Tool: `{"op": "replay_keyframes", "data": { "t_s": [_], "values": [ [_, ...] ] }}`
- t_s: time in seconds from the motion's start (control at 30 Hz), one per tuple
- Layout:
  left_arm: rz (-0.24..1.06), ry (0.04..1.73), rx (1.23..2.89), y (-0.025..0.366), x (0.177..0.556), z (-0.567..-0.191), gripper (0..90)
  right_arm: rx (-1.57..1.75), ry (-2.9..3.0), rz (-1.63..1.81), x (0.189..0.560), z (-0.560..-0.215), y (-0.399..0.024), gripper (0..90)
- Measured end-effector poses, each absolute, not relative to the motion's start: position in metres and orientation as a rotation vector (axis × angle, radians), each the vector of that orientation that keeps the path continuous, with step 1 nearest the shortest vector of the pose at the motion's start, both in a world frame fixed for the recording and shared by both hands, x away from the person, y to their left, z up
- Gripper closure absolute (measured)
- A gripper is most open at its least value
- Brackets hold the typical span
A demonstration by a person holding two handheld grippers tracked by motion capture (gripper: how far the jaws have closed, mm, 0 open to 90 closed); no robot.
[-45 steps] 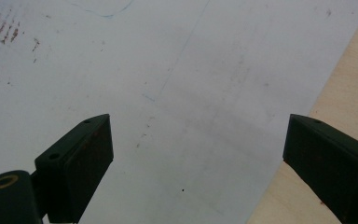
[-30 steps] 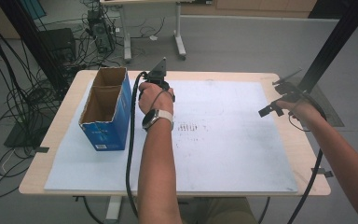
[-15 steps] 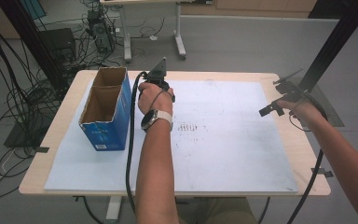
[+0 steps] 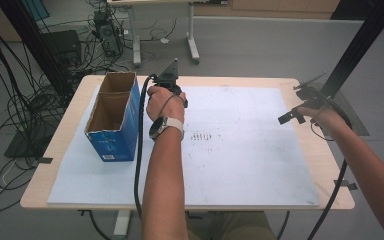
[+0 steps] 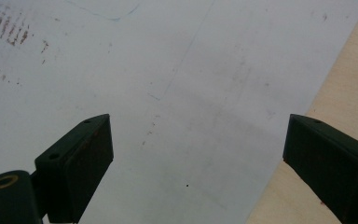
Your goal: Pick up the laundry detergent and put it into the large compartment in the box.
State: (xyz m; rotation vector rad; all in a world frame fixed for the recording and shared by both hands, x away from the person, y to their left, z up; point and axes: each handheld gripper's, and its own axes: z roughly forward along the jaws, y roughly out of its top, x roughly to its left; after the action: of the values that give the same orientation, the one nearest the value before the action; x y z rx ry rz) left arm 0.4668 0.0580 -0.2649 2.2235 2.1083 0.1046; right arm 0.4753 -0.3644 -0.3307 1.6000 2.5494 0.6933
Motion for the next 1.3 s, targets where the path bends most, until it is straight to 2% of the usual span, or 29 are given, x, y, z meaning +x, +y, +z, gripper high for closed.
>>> {"op": "replay_keyframes", "data": {
  "t_s": [1.3],
  "values": [
    [0.182, 1.974, 2.284, 0.051, 0.452, -0.186, 37.5, 1.601, 2.537, 0.707, 0.471, -0.325, -0.368, 8.3]
  ]
}}
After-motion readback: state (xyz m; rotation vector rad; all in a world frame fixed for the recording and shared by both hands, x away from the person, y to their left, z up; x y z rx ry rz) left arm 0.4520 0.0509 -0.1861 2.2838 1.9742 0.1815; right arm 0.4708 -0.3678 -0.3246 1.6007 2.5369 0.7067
